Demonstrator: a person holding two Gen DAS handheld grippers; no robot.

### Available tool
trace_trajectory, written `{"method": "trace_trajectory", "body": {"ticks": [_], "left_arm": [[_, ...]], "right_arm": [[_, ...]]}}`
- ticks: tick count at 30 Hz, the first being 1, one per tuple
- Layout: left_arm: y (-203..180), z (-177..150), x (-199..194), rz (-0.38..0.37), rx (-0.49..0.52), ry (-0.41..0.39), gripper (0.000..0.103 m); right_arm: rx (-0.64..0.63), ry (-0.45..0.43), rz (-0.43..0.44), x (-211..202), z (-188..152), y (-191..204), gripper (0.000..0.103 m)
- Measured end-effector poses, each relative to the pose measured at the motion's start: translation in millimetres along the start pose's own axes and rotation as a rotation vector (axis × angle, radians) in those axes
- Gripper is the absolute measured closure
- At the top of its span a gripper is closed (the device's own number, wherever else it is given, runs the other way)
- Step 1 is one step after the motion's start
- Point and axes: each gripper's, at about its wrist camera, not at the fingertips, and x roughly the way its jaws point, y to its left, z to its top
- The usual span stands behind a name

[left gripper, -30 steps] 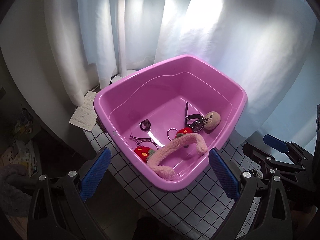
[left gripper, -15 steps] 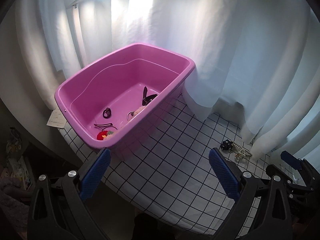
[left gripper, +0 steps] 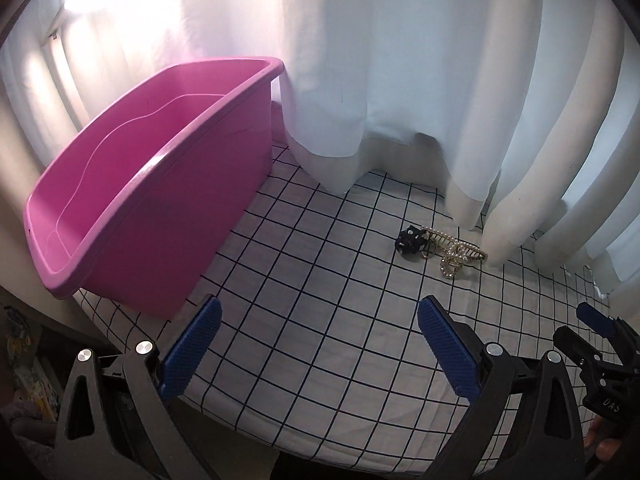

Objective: Organize jewelry
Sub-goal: 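Move both tools from the tub back to the clips on the table, then grasp the black hair clip with the left tool while the right tool grasps the pearl claw clip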

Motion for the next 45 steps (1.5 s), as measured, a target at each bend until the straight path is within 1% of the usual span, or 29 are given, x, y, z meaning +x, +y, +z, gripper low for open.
{"method": "trace_trajectory", "body": {"ticks": [4, 8, 10, 14, 18, 22, 25, 28, 34, 39, 45], "left_arm": [[-8.0, 8.7, 29.9, -0.007, 0.042, 0.003, 0.006], [-17.7, 19.9, 67.3, -0.012, 0.11, 0.013, 0.006], [-21.9, 26.0, 85.7, -0.011, 0.146, 0.013, 0.006], [-29.8, 37.1, 120.7, -0.034, 0.199, 0.018, 0.006], [-34.7, 43.6, 146.9, -0.058, 0.237, 0.017, 0.006], [-37.0, 44.2, 162.2, -0.091, 0.273, 0.0, 0.006], [-39.2, 42.5, 172.2, -0.099, 0.298, -0.009, 0.006], [-38.8, 42.3, 180.4, -0.124, 0.306, -0.001, 0.006], [-38.9, 46.3, 189.1, -0.162, 0.29, 0.004, 0.006], [-45.2, 45.8, 190.4, -0.184, 0.309, -0.013, 0.006], [-54.0, 42.4, 190.1, -0.209, 0.337, -0.021, 0.006]], "right_arm": [[0.052, 0.006, -0.003, 27.9, -2.1, -2.0, 0.027], [0.111, -0.005, -0.019, 57.0, 4.3, 1.4, 0.027], [0.14, -0.017, -0.035, 71.5, 7.5, 1.5, 0.027], [0.197, -0.018, -0.076, 102.0, 13.3, -0.1, 0.027], [0.232, -0.032, -0.121, 125.4, 17.9, -0.6, 0.027], [0.264, -0.048, -0.162, 145.0, 20.1, -1.0, 0.027], [0.281, -0.059, -0.189, 154.0, 21.5, -0.6, 0.027], [0.292, -0.069, -0.219, 159.7, 24.0, -2.4, 0.027], [0.3, -0.076, -0.254, 168.3, 31.5, -1.8, 0.027], [0.28, -0.083, -0.302, 167.9, 32.6, -1.4, 0.027], [0.291, -0.086, -0.332, 165.7, 33.0, -14.2, 0.027]]}}
